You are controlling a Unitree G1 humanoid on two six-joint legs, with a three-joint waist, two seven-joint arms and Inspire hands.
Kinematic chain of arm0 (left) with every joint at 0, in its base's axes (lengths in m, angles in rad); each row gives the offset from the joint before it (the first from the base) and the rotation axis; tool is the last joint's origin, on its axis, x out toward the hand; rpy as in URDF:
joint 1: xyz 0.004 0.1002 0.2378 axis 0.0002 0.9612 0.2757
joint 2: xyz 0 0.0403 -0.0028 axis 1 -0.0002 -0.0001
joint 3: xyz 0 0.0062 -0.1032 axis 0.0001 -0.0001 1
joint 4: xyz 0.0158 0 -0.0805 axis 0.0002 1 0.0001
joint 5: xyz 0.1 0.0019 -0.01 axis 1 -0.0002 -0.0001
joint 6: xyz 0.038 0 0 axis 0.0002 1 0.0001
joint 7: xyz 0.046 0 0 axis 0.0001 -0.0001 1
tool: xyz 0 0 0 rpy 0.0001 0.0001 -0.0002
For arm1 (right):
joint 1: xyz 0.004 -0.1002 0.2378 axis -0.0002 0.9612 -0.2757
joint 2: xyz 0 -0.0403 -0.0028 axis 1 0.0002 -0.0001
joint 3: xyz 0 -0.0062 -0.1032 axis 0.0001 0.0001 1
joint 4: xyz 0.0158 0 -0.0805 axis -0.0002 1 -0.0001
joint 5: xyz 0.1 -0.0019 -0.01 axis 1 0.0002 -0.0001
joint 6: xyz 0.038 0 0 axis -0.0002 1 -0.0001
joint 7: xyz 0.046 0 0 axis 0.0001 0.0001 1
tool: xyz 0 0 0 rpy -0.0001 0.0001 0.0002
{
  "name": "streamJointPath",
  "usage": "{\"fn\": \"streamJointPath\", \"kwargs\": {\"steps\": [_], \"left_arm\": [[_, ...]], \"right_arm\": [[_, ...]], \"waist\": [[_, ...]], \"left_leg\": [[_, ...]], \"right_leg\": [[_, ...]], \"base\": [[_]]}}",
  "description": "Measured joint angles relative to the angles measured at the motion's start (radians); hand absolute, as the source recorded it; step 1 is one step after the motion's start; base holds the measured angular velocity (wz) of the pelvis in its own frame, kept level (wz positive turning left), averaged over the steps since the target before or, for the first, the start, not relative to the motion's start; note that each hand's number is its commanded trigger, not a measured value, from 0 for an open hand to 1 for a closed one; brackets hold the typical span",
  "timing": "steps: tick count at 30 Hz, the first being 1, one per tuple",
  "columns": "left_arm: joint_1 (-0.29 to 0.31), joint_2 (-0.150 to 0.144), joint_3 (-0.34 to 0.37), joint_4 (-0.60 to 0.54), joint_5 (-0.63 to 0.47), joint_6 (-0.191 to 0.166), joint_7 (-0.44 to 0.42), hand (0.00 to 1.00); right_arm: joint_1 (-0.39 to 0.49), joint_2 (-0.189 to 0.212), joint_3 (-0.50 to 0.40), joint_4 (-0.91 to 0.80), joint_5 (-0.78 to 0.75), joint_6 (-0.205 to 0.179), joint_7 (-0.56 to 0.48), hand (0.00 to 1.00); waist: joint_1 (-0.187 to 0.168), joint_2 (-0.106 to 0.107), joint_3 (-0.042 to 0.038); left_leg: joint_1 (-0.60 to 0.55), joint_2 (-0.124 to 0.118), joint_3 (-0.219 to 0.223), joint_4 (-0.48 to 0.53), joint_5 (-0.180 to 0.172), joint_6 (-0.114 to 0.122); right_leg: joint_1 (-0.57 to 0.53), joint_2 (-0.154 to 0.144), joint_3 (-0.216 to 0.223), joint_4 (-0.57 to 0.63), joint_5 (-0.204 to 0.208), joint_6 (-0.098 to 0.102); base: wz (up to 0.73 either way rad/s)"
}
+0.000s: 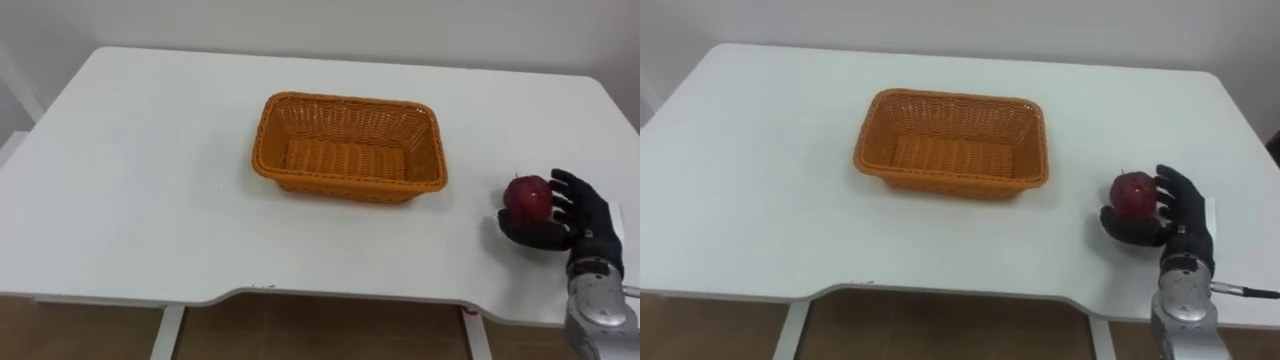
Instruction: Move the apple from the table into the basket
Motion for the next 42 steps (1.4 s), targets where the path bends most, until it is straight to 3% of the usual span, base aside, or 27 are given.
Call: {"fn": "streamJointPath", "kwargs": {"steps": [4, 11, 25, 33, 38, 40, 42], "left_arm": [[0.001, 0.003, 0.000, 0.003, 0.000, 0.009, 0.000, 0.00], [-0.001, 0.003, 0.000, 0.007, 0.000, 0.010, 0.000, 0.00], [-0.007, 0.002, 0.000, 0.012, 0.000, 0.017, -0.001, 0.00], [-0.006, 0.002, 0.010, 0.011, 0.003, 0.015, -0.001, 0.00], [-0.004, 0.002, 0.010, 0.010, 0.003, 0.014, -0.009, 0.00], [-0.006, 0.003, 0.010, 0.010, 0.001, 0.013, -0.010, 0.00], [-0.007, 0.003, 0.010, 0.013, 0.001, 0.009, -0.010, 0.00]], "right_arm": [[0.000, -0.004, 0.000, 0.020, -0.029, 0.002, 0.004, 1.00], [0.000, -0.004, 0.000, 0.019, -0.031, 0.020, 0.005, 1.00], [0.000, -0.005, 0.000, 0.019, -0.033, 0.028, -0.008, 1.00], [-0.003, -0.005, -0.001, 0.001, -0.026, 0.029, -0.037, 1.00], [-0.003, -0.005, -0.001, -0.109, -0.063, 0.040, -0.042, 1.00], [-0.003, -0.005, -0.001, -0.208, -0.065, 0.039, -0.059, 1.00], [-0.003, -0.007, -0.001, -0.273, -0.066, 0.038, -0.073, 1.00]], "waist": [[0.001, -0.018, -0.0055], [0.003, -0.031, -0.0059], [0.007, -0.019, -0.0019], [0.008, 0.000, -0.0083], [0.007, -0.005, -0.0031], [0.007, -0.014, 0.0046], [0.007, -0.020, 0.0059]], "left_leg": [[0.002, -0.001, -0.001, 0.001, 0.000, 0.000], [0.002, -0.001, -0.004, 0.001, 0.000, 0.000], [0.002, -0.002, -0.019, 0.002, 0.000, 0.000], [0.003, -0.001, -0.019, 0.000, 0.000, -0.001], [0.002, -0.001, -0.017, -0.001, 0.001, -0.001], [0.000, -0.001, -0.017, 0.000, 0.001, -0.001], [-0.002, -0.002, -0.017, -0.001, 0.001, -0.001]], "right_leg": [[0.010, 0.000, -0.003, -0.013, 0.000, 0.000], [0.011, 0.000, -0.007, -0.012, 0.000, 0.000], [0.019, 0.000, -0.024, -0.011, 0.000, 0.000], [0.016, 0.000, -0.024, -0.009, 0.000, 0.000], [0.016, 0.000, -0.022, -0.011, 0.000, 0.000], [0.014, 0.000, -0.023, -0.012, 0.000, 0.000], [0.013, 0.000, -0.023, -0.014, 0.000, 0.000]], "base": [[0.05], [0.01], [0.03], [0.00], [0.00], [0.00], [0.00]]}}
